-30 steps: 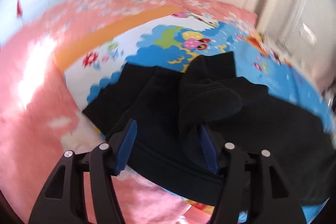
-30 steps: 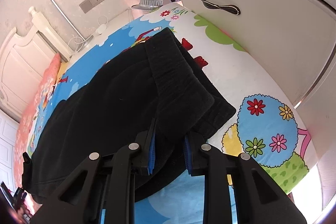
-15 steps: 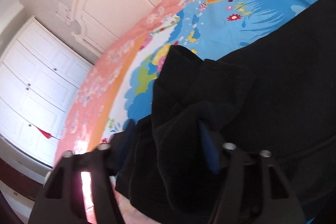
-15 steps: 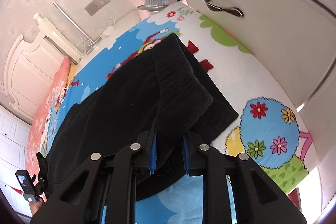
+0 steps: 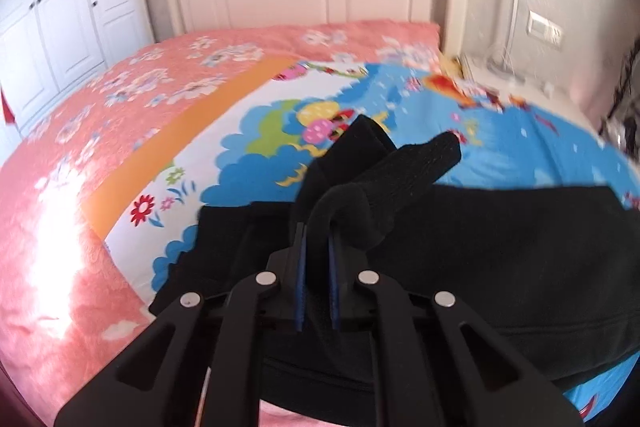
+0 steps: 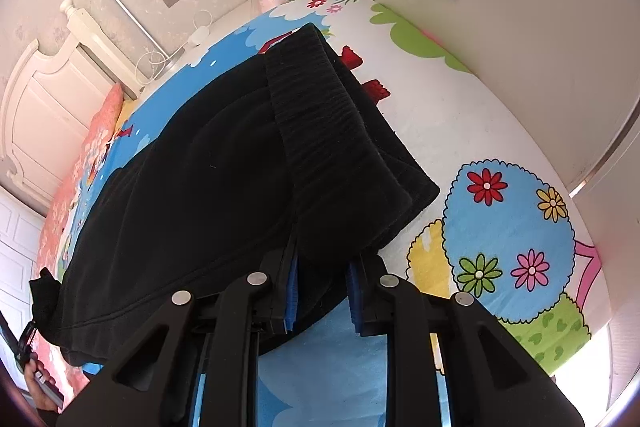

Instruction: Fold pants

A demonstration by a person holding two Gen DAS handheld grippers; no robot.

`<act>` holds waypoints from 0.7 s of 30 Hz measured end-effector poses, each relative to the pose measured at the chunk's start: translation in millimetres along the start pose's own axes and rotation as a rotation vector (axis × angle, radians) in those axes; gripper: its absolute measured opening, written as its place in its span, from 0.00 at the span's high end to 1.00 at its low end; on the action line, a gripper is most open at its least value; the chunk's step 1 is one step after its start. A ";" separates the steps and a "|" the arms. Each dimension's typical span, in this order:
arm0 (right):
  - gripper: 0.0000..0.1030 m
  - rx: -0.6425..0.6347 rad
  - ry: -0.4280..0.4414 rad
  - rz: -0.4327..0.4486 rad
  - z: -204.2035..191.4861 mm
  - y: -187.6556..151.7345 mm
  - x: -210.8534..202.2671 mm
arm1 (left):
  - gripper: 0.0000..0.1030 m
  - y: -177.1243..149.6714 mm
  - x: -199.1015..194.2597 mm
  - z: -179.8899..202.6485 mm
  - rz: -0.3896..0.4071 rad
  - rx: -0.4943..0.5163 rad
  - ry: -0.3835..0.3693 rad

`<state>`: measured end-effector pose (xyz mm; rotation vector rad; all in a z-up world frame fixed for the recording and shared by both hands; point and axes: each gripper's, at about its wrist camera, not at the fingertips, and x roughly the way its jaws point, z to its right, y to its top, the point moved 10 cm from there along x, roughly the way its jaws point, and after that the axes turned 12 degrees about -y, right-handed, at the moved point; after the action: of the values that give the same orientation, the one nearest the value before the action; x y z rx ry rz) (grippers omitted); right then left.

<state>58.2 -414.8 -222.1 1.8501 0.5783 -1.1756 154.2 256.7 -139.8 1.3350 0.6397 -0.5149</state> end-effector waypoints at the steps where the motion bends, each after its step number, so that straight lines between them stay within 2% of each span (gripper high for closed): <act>1: 0.79 0.002 0.003 0.000 0.5 -0.1 0.0 | 0.92 4.5 -6.5 -6.6 0.020 -0.042 -0.021; 4: 0.80 0.009 0.009 -0.007 -0.1 2.2 -2.9 | 0.93 15.1 -16.4 -21.1 0.048 -0.118 -0.058; 8: 0.81 0.030 0.070 0.013 -4.0 13.4 -28.2 | 0.94 16.9 -40.7 -41.8 0.087 -0.256 -0.105; 11: 0.81 0.004 0.040 0.014 -1.9 13.8 -26.0 | 0.94 -4.7 -54.2 -56.5 0.100 -0.365 -0.138; 13: 0.81 0.004 0.000 -0.037 4.1 3.2 -4.2 | 0.94 -29.6 -44.1 -66.2 0.058 -0.397 -0.131; 14: 0.81 0.001 0.002 -0.032 4.6 1.7 -3.4 | 0.94 -42.8 -36.3 -72.6 0.028 -0.432 -0.134; 17: 0.81 -0.002 0.025 -0.010 2.3 7.2 -19.8 | 0.94 -66.0 -30.8 -87.2 0.015 -0.538 -0.183; 21: 0.81 -0.011 0.052 0.039 -1.7 18.9 -46.5 | 0.95 -76.0 -36.0 -93.3 0.032 -0.608 -0.191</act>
<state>52.0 -420.9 -172.6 1.8794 0.5742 -1.0993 64.7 335.2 -180.0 0.7117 0.5555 -0.3737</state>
